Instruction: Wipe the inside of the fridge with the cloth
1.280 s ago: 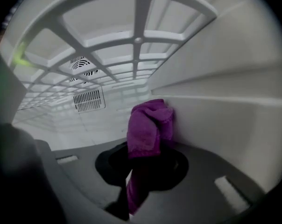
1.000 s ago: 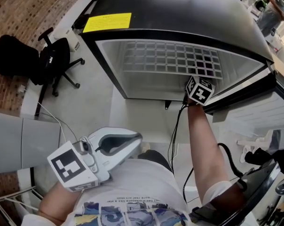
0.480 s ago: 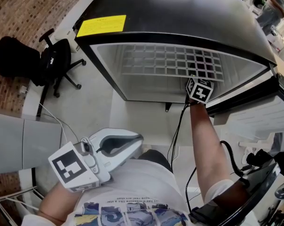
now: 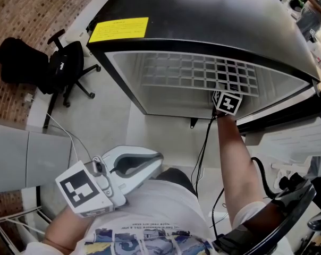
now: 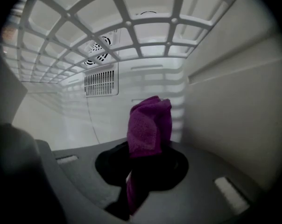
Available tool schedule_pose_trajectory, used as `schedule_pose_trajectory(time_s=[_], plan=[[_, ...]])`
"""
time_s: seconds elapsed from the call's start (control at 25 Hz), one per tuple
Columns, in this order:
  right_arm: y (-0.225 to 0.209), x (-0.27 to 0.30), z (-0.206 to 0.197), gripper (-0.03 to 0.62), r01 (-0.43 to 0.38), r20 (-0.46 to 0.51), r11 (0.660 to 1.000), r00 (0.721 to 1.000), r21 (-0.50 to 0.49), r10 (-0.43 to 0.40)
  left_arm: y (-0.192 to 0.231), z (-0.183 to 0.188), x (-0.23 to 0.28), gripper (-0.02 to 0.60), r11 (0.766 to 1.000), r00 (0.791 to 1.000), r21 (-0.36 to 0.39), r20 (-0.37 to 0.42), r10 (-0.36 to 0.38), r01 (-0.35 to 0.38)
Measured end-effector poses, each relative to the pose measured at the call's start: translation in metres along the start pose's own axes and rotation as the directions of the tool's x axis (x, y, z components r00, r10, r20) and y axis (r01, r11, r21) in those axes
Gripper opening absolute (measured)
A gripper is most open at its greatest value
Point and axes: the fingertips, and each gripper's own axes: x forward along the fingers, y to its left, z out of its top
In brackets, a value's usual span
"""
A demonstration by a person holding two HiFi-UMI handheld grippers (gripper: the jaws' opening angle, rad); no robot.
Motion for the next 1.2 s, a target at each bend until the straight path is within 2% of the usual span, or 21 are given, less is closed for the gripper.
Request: schedule_pose_trajectory(time_s=[0.12, 0.24, 0.4, 0.56, 0.68, 0.84, 0.96, 1.2], plan=[[0.005, 0.003, 0.002, 0.052, -0.018, 0.007, 1.000, 1.000, -0.003, 0.018, 0.002, 0.000, 0.001, 0.008, 1.000, 1.000, -0.001, 0.000, 0.004, -0.004], [0.014, 0.006, 0.003, 0.052, -0.040, 0.010, 0.999, 0.999, -0.006, 0.040, -0.002, 0.007, 0.005, 0.008, 0.999, 1.000, -0.041, 0.018, -0.005, 0.006], [0.027, 0.007, 0.005, 0.052, -0.062, 0.012, 0.998, 0.998, -0.016, 0.062, 0.000, 0.008, 0.002, 0.008, 0.998, 1.000, -0.055, 0.027, 0.000, 0.001], [0.043, 0.009, 0.008, 0.052, -0.083, 0.013, 0.996, 0.996, -0.021, 0.083, 0.005, 0.011, -0.008, 0.008, 1.000, 0.998, -0.022, 0.070, 0.010, -0.009], [0.056, 0.010, 0.008, 0.052, -0.103, 0.014, 0.994, 0.995, -0.022, 0.103, 0.006, 0.006, -0.013, 0.008, 0.999, 0.999, -0.046, 0.036, 0.022, -0.020], [0.076, 0.012, 0.009, 0.052, -0.136, 0.015, 0.990, 0.991, -0.037, 0.137, 0.006, 0.006, -0.017, 0.008, 0.998, 0.999, -0.063, 0.029, 0.029, -0.027], [0.095, 0.014, 0.008, 0.052, -0.171, 0.014, 0.984, 0.985, -0.054, 0.172, 0.014, -0.002, -0.026, 0.008, 0.998, 0.999, -0.030, 0.012, 0.047, -0.046], [0.137, 0.017, 0.008, 0.052, -0.244, 0.007, 0.966, 0.969, -0.082, 0.245, 0.016, 0.005, -0.034, 0.008, 0.997, 0.998, -0.061, 0.036, 0.059, -0.056]])
